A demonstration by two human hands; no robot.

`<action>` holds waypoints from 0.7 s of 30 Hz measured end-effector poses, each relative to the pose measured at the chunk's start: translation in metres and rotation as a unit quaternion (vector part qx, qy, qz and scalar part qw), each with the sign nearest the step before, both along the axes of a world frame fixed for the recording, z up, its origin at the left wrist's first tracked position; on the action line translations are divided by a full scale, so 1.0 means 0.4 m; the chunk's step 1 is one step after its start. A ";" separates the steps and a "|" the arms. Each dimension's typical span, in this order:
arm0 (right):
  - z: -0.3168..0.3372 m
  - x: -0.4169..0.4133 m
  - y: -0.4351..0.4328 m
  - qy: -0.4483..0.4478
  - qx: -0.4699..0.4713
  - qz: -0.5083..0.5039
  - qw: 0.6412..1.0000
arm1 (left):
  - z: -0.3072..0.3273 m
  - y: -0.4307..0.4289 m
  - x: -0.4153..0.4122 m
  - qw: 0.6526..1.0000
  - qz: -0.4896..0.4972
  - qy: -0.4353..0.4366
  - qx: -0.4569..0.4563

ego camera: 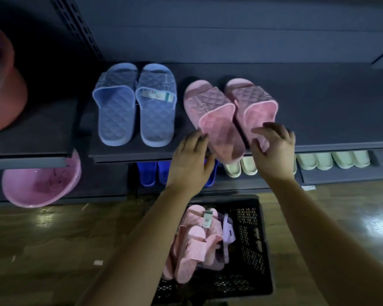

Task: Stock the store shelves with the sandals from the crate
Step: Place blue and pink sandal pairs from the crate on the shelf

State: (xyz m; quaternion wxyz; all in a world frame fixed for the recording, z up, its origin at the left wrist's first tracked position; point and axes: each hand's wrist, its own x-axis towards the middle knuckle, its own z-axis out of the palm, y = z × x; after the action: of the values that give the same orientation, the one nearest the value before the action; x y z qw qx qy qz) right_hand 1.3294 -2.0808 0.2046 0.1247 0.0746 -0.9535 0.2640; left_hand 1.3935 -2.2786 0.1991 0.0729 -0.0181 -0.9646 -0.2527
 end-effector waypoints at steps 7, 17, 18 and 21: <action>-0.040 0.009 0.112 -0.074 -0.041 0.043 0.995 | -0.012 0.123 -0.019 0.995 0.009 -0.052 -0.085; -0.061 -0.057 0.024 -0.086 -0.033 0.073 0.993 | -0.019 0.031 -0.060 0.994 0.021 -0.043 -0.103; -0.060 -0.066 0.017 -0.087 -0.034 0.076 0.993 | -0.024 0.017 -0.067 0.994 0.021 -0.036 -0.102; -0.054 -0.088 -0.006 -0.093 -0.033 0.085 0.992 | -0.035 -0.011 -0.089 0.994 0.019 -0.032 -0.106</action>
State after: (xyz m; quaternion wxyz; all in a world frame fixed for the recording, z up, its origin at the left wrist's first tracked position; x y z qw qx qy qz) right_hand 1.2942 -2.0833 0.1829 0.0152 0.1261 -0.9420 0.3108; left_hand 1.3580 -2.2828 0.1852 0.0446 0.0002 -0.9879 -0.1485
